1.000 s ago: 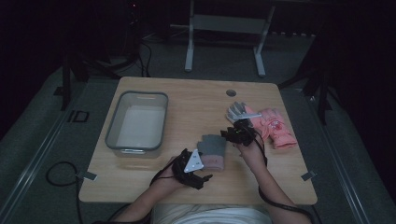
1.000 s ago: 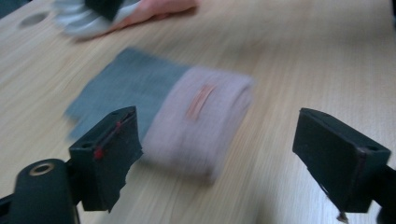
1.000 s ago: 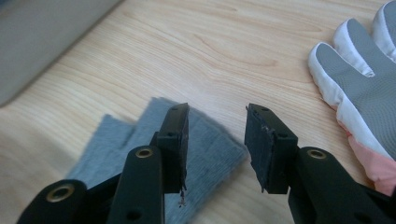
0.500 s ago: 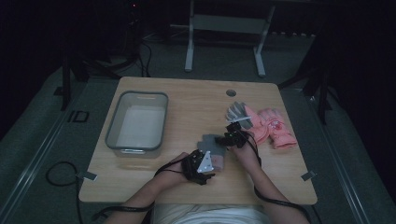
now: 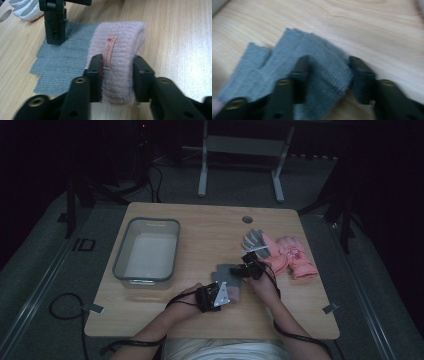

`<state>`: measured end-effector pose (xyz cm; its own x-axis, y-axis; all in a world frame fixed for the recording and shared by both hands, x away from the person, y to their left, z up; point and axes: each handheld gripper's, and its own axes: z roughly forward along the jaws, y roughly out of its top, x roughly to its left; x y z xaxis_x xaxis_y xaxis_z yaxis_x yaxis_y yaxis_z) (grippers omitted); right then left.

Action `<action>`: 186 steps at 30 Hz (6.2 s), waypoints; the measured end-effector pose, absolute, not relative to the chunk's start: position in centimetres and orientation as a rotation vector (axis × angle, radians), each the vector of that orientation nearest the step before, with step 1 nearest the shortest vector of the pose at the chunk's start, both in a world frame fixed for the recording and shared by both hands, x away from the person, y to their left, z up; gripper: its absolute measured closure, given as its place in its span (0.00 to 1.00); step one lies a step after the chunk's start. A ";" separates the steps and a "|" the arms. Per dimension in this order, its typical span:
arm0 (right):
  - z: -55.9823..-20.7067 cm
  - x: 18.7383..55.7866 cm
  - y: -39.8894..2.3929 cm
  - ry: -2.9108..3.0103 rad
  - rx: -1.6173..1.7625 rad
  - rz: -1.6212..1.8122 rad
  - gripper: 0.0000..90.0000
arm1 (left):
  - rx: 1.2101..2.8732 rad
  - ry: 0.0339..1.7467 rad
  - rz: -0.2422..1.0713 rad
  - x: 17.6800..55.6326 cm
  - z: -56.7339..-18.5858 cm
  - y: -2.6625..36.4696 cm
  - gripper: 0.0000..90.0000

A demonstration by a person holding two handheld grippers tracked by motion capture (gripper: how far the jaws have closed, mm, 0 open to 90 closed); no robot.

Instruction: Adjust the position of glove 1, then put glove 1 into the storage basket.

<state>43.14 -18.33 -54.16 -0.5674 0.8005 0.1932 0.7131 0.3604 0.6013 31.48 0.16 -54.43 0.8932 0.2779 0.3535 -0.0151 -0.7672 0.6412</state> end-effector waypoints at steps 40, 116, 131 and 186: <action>-43.8 43.5 -13.7 2.482 1.097 1.267 0.85 | 2.414 0.293 0.578 33.6 -44.7 6.1 0.81; -47.4 50.0 6.6 2.635 0.973 1.078 0.70 | 2.807 0.490 0.464 40.8 -48.7 21.3 0.80; -45.0 48.1 2.0 2.582 0.930 1.278 0.58 | 2.716 0.558 0.395 41.0 -47.4 21.4 0.35; -45.8 45.5 -27.4 2.282 0.991 1.085 0.71 | 2.436 0.341 0.112 30.5 -53.2 6.7 0.05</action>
